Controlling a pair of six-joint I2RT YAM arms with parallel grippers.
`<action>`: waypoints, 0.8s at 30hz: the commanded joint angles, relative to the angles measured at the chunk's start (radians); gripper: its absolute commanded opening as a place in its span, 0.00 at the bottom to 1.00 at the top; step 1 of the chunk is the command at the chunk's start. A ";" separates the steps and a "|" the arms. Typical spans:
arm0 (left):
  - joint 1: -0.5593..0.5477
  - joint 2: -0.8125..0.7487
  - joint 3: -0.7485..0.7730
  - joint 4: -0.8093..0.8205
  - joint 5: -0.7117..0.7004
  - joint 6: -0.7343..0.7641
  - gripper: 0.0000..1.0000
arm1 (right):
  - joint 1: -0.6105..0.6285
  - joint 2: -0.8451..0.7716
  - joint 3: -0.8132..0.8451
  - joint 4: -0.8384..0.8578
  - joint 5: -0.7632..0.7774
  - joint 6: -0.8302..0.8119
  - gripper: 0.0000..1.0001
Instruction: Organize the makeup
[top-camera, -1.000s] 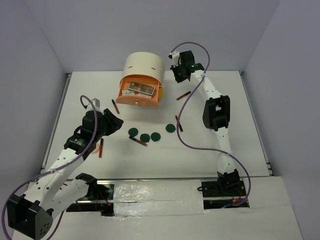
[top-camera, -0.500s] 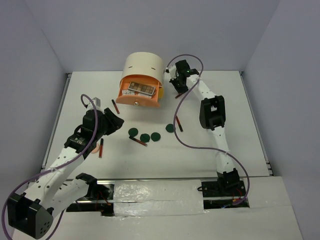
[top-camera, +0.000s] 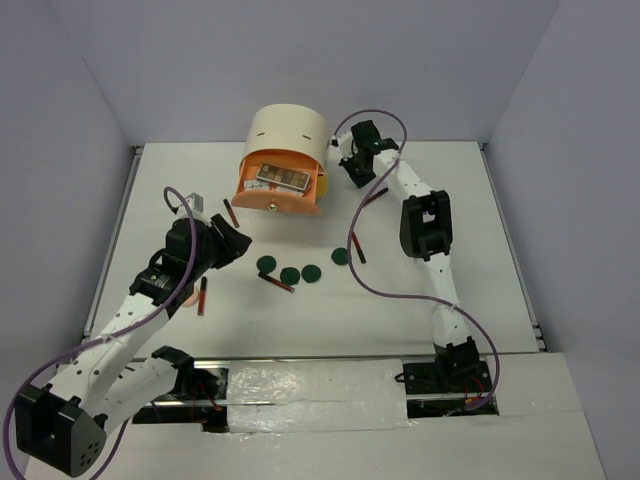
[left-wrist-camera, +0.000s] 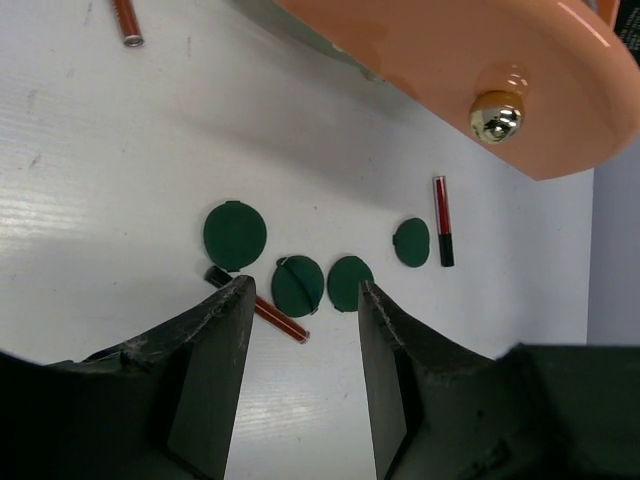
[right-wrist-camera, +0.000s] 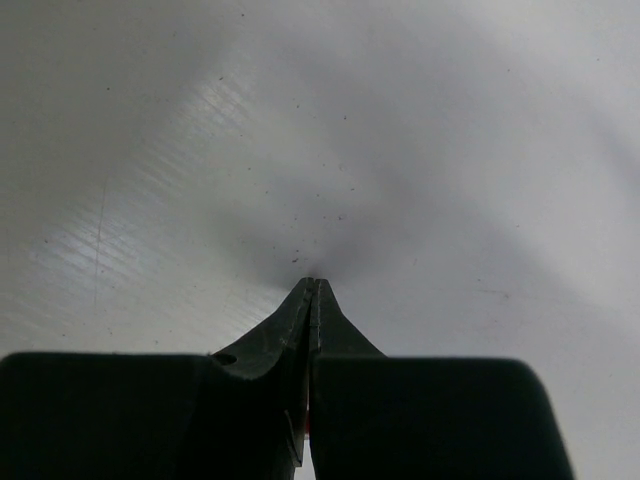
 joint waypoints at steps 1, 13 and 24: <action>-0.016 0.028 0.026 0.122 0.058 0.028 0.58 | -0.008 -0.072 -0.044 0.002 -0.039 0.027 0.03; -0.108 0.315 0.170 0.269 0.041 0.097 0.47 | -0.108 -0.304 -0.184 0.090 -0.317 0.136 0.05; -0.108 0.462 0.370 0.214 -0.033 0.177 0.46 | -0.194 -0.497 -0.372 0.123 -0.478 0.139 0.10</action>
